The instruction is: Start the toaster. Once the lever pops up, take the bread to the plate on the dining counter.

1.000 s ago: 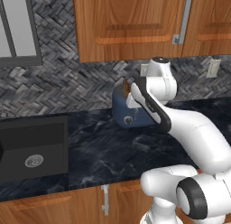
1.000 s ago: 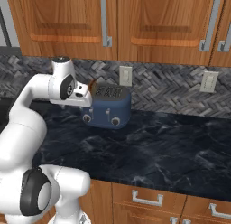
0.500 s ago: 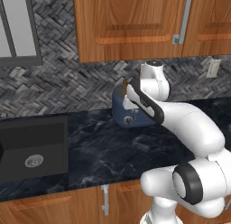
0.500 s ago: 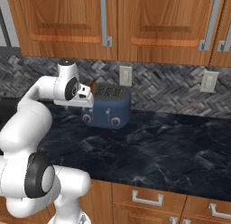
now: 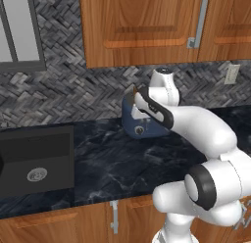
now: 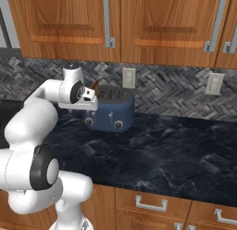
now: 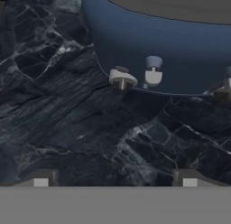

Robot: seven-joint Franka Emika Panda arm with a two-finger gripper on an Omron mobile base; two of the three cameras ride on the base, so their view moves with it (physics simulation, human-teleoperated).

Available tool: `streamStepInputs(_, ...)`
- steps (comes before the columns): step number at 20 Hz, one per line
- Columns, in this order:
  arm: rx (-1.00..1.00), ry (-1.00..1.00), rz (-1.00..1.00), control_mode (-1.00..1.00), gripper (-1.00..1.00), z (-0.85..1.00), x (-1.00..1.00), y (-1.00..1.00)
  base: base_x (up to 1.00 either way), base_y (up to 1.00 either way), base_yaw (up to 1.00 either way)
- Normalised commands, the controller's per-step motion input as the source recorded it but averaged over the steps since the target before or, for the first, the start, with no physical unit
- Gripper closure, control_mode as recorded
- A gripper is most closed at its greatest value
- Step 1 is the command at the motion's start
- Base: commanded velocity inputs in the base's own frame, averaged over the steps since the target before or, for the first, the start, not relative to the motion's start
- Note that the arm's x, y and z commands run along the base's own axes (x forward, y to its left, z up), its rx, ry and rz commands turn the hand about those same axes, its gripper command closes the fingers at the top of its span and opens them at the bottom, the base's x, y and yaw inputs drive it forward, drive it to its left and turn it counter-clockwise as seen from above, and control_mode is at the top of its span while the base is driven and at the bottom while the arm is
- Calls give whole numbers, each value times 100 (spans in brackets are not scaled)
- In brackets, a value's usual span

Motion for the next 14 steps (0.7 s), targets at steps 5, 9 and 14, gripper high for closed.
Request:
streamStepInputs(5,0,0,1,-100,-100,-8,13,4,0,0,0)
streamStepInputs(9,0,0,2,-100,-100,-10,0,0,0,0,0)
streamStepInputs(14,0,0,1,-100,-100,-6,2,0,0,0,0)
